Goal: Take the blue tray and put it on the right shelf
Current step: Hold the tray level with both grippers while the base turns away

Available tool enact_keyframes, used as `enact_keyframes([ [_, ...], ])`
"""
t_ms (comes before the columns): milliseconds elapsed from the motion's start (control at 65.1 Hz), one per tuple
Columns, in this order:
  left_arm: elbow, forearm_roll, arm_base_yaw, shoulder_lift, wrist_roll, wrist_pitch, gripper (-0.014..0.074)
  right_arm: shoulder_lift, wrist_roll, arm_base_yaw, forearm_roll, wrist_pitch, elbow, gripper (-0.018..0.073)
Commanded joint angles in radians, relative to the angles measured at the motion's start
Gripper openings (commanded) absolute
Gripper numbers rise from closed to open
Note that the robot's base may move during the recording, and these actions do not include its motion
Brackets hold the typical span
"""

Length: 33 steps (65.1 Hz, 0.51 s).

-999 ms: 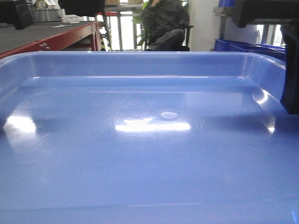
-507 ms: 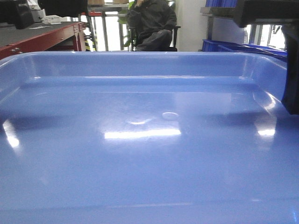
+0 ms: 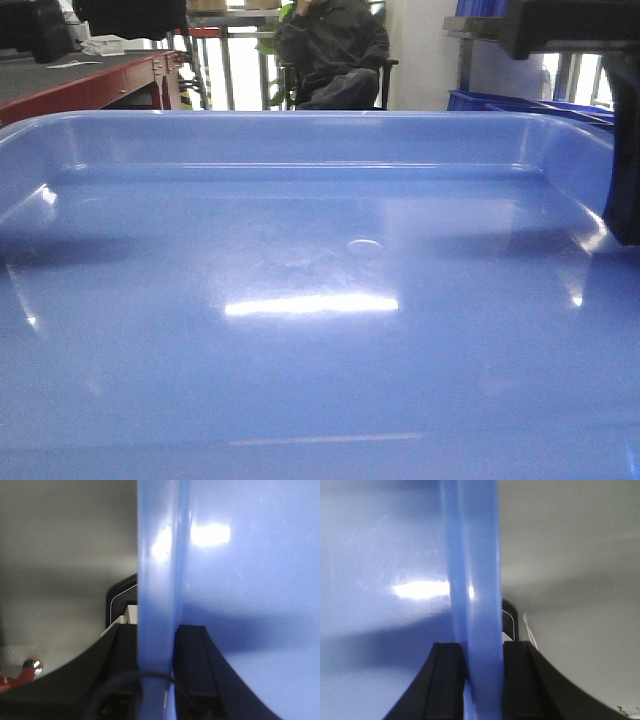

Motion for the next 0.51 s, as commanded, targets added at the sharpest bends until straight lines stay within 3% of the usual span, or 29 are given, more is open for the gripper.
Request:
enact_keyframes([
  [0, -0.022, 0.006, -0.005, -0.02, -0.001, 0.004, 0.0037, -0.028, 0.008, -0.003, -0.028, -0.026, -0.029, 0.0265],
  [492, -0.022, 0.006, -0.005, -0.02, -0.001, 0.004, 0.0037, -0.028, 0.008, -0.003, -0.028, -0.026, -0.029, 0.0265],
])
